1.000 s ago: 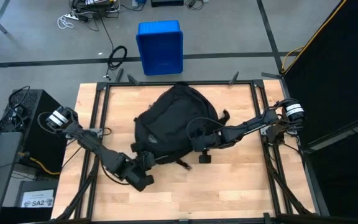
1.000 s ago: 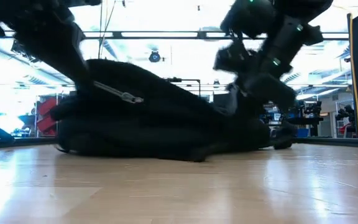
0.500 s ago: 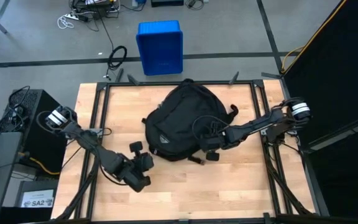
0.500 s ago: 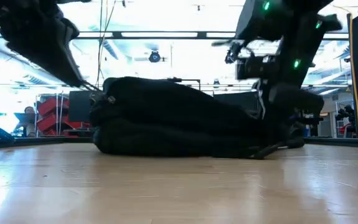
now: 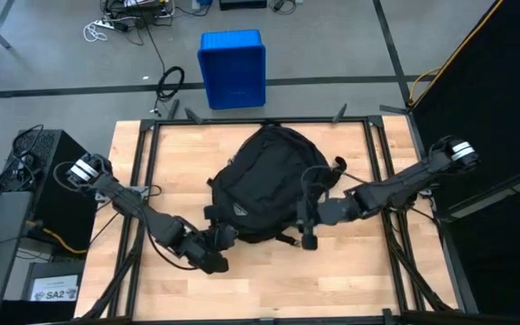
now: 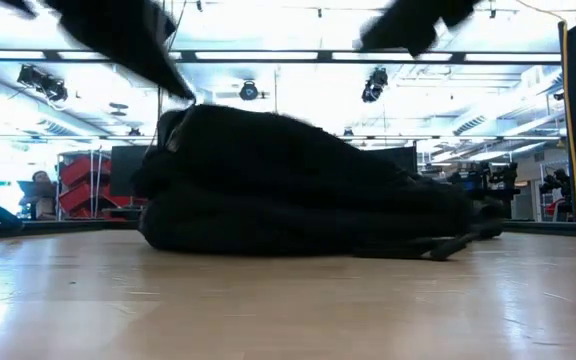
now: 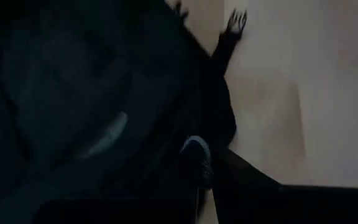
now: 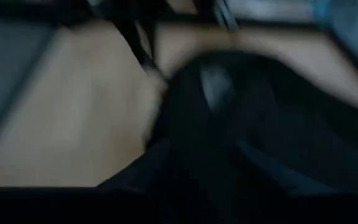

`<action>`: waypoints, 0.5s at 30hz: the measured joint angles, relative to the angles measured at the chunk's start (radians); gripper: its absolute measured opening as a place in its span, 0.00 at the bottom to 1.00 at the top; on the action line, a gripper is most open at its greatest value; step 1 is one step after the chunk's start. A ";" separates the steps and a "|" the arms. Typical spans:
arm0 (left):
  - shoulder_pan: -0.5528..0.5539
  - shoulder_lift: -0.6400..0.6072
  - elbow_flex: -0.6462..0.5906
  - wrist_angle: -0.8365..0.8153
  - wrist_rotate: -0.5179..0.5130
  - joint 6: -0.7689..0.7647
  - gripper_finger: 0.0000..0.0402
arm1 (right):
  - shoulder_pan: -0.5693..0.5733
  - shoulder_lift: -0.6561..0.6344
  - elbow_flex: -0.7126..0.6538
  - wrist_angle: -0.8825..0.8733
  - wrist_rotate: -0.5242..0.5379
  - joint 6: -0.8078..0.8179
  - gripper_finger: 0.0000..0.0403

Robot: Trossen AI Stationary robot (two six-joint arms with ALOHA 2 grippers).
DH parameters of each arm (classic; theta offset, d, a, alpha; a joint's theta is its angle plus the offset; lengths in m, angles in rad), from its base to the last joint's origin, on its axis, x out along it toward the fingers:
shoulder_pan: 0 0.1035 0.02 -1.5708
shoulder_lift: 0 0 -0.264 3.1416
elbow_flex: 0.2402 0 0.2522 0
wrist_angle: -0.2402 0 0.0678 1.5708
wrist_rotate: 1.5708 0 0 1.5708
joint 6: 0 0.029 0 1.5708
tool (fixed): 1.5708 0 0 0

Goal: Unpack backpack
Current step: Close the backpack

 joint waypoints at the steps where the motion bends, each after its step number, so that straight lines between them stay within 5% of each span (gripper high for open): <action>1: 0.006 0.000 0.019 0.006 -0.007 0.027 0.00 | 0.014 0.014 0.000 0.072 -0.004 -0.035 0.37; 9: 0.069 0.000 0.234 0.006 -0.035 0.330 0.00 | 0.064 0.205 0.001 0.418 -0.040 -0.181 0.51; 15: 0.125 0.000 0.324 0.002 -0.034 0.456 0.00 | 0.073 0.312 0.003 0.495 0.123 -0.196 0.58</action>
